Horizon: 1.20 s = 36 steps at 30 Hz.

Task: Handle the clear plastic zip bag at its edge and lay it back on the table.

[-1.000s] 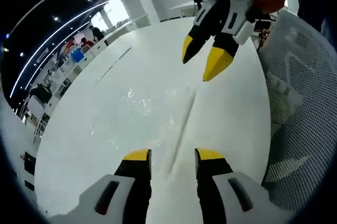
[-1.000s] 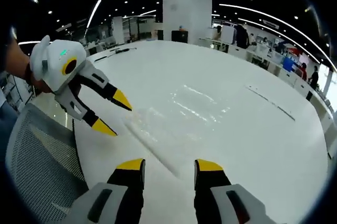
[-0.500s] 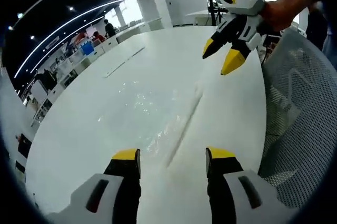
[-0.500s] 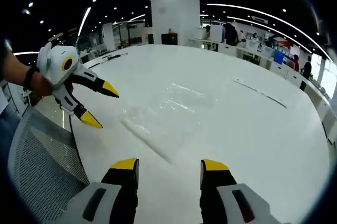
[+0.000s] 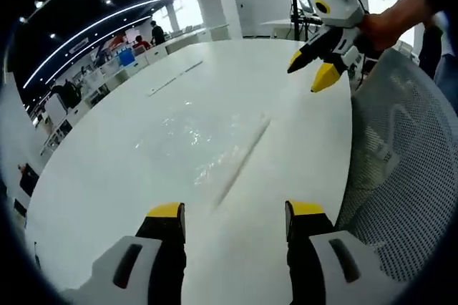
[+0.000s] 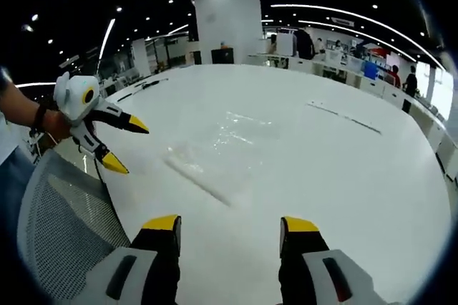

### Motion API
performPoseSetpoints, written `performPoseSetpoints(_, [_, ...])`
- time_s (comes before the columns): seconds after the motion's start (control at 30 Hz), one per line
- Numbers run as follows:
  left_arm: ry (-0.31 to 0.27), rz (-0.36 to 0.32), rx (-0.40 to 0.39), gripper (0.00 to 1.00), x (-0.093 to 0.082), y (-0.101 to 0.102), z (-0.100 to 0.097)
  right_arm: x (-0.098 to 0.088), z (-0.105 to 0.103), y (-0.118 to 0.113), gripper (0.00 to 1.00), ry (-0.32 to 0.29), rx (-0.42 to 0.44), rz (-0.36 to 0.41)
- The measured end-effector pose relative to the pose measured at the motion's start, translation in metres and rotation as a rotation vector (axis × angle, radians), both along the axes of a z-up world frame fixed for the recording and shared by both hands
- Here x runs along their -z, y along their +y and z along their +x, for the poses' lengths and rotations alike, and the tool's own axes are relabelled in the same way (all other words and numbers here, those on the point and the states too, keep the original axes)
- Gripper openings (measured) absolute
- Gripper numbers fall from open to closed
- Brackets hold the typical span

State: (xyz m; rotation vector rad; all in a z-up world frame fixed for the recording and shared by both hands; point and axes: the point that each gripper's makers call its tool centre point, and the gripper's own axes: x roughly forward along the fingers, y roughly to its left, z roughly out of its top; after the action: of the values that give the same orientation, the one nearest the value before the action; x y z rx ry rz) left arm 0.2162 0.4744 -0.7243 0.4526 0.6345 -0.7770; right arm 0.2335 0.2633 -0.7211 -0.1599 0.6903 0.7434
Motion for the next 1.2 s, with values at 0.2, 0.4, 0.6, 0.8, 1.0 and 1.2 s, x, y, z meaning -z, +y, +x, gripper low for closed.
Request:
performPoseSetpoints(0.2, [0.011,-0.007,-0.007,0.57,0.002,0.001,-0.009,0.0,-0.004,-0.003,0.6,0.002,0.01,0.015])
performPoseSetpoints(0.4, [0.015,-0.024,-0.036,0.58,0.002,0.003,-0.011,-0.007,-0.011,-0.005,0.61,0.001,0.029,0.027])
performPoseSetpoints(0.6, [0.008,-0.046,-0.076,0.57,0.0,0.004,-0.009,-0.015,-0.017,-0.007,0.62,-0.028,0.065,0.044])
performPoseSetpoints(0.8, [0.013,-0.051,-0.089,0.56,0.001,-0.002,-0.015,-0.02,-0.018,-0.01,0.62,-0.03,0.087,0.055])
performPoseSetpoints(1.0, [0.017,-0.06,-0.104,0.55,0.003,-0.005,-0.017,-0.021,-0.019,-0.012,0.62,-0.033,0.099,0.051])
performPoseSetpoints(1.2, [0.015,-0.051,-0.104,0.54,0.008,-0.003,-0.016,-0.021,-0.018,-0.011,0.62,-0.038,0.093,0.045])
